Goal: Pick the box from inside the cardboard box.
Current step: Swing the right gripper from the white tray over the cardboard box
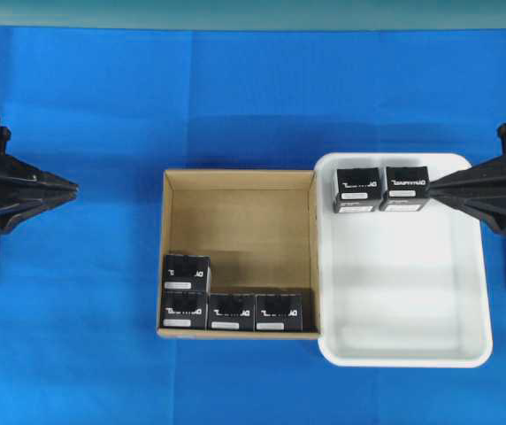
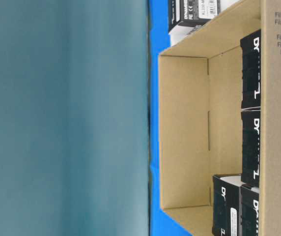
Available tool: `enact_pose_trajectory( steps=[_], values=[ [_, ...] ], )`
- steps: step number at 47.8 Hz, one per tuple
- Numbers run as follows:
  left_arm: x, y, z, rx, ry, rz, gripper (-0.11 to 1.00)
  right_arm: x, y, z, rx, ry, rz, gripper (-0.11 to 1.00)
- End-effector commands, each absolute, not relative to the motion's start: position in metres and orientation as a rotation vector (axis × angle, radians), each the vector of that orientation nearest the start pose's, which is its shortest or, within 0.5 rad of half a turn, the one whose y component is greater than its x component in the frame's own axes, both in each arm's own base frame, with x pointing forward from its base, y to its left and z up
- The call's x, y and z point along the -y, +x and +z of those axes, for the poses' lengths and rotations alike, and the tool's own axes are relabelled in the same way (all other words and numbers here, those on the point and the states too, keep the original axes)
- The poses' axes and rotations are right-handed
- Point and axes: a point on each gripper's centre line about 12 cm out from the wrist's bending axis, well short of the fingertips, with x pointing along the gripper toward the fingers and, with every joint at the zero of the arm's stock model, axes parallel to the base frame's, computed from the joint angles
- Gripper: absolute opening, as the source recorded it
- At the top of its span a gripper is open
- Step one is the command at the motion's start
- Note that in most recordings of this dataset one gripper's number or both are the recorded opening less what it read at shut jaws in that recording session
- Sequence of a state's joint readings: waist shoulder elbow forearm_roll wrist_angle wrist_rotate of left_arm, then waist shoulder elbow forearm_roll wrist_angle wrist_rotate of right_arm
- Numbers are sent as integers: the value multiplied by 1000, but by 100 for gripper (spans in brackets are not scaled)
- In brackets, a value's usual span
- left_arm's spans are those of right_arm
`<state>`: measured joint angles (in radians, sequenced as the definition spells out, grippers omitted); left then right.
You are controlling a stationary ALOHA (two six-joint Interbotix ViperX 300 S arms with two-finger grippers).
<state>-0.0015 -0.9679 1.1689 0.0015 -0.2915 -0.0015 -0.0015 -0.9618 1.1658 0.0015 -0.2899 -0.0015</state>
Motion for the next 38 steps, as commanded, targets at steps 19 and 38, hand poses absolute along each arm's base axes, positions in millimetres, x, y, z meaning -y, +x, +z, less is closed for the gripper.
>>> enact_pose_trajectory(
  steps=[19,38],
  values=[
    [10,200,326,-174,-23,-47,-7,9,223,338,-338,204,-57,-3],
    [10,194,328,-298,-14,-44,-7,5,268,360,-657,281,-62,-3]
  ],
)
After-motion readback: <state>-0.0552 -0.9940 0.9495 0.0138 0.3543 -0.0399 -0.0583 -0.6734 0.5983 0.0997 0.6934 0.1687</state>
